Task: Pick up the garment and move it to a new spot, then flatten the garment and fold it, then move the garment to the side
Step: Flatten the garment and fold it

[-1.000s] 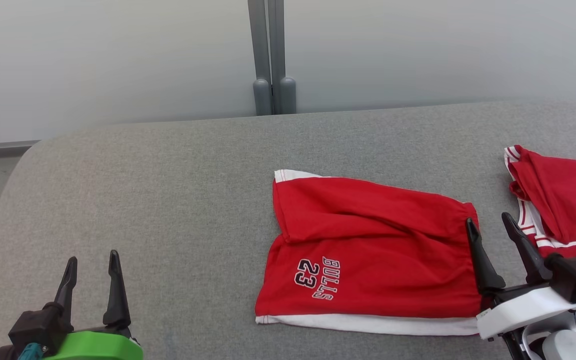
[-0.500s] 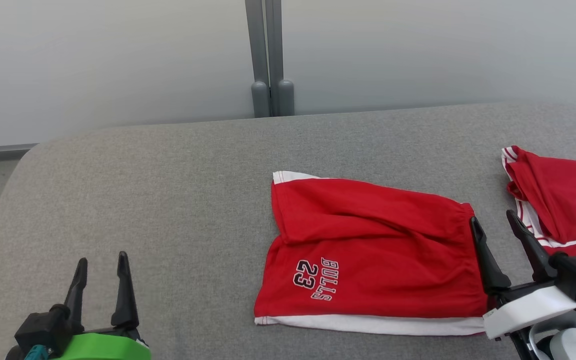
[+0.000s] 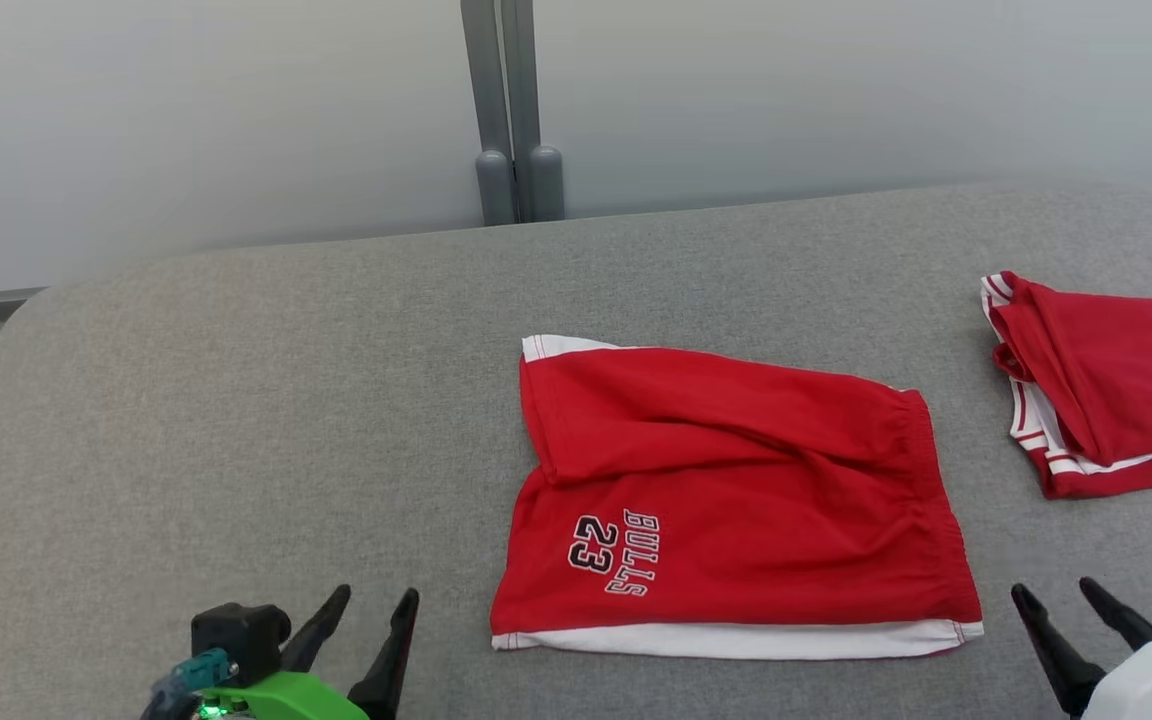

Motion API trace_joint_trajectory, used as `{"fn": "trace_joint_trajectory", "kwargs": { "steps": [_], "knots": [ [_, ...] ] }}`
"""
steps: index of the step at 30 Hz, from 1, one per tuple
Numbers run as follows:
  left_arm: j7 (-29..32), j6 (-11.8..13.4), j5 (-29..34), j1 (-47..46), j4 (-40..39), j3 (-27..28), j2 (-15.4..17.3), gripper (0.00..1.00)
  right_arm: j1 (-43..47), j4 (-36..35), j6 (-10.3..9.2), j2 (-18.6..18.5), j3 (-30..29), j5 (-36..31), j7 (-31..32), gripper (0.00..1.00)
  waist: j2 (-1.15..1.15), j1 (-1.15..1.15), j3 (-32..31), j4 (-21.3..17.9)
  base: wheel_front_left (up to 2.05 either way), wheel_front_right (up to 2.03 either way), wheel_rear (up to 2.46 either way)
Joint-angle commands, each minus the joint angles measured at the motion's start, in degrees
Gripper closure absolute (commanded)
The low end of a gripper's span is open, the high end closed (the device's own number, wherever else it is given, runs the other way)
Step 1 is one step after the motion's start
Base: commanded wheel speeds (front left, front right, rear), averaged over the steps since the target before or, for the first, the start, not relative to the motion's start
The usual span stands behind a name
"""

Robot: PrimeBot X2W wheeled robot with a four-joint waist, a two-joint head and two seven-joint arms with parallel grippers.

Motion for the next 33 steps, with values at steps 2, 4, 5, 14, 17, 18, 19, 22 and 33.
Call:
{"fn": "trace_joint_trajectory", "kwargs": {
  "steps": [2,4,5,14,17,18,19,22,33],
  "knots": [
    [2.6,-0.2,-1.9,0.4,-1.4,-1.6,0.7,0.0,0.7,-0.3,0.03,-0.2,0.9,1.7,3.2,0.0,0.0,0.0,1.1,-0.7,0.0,0.0,0.0],
    [4.2,-0.3,-3.0,-0.4,-1.9,-2.9,1.2,0.0,0.0,-0.5,0.03,0.0,2.1,2.8,4.7,0.0,0.0,0.0,1.9,-1.0,0.0,0.0,0.0],
    [5.2,-0.3,-3.0,-0.9,-1.9,-4.0,1.5,0.0,-0.7,-0.4,0.03,0.1,2.8,3.1,5.1,0.0,0.0,0.0,2.3,-1.1,0.0,0.0,0.0],
    [10.7,-0.4,-7.7,-6.3,2.1,-13.4,2.7,0.0,-6.1,4.3,0.03,0.6,8.5,3.3,5.5,0.0,0.0,0.0,5.3,-0.7,0.0,0.0,0.0],
    [10.5,-0.3,-8.8,-8.3,4.8,-15.8,2.6,0.0,-7.3,5.7,0.03,0.3,9.3,3.1,5.3,0.0,0.0,0.0,5.7,-0.6,0.0,0.0,0.0],
    [10.5,-0.3,-8.8,-8.8,5.7,-16.2,2.7,0.0,-7.5,6.0,0.03,0.3,9.6,3.3,5.5,0.0,0.0,0.0,5.8,-0.6,0.0,0.0,0.0],
    [10.3,-0.3,-8.6,-9.5,6.6,-16.7,2.8,0.0,-7.7,6.4,0.03,0.2,10.1,3.6,5.8,0.0,0.0,0.0,5.9,-0.6,0.0,0.0,0.0],
    [9.5,-0.3,-9.0,-11.0,8.7,-18.0,2.4,0.0,-8.2,7.0,0.03,-0.3,11.1,4.3,6.2,0.0,0.0,0.0,6.3,-0.6,0.0,0.0,0.0],
    [5.8,0.1,-9.1,-13.8,13.9,-20.1,2.5,0.0,-8.1,7.0,0.03,-1.0,13.0,5.8,6.4,0.0,0.0,0.0,6.5,-1.2,0.0,0.0,0.0]
  ]
}}
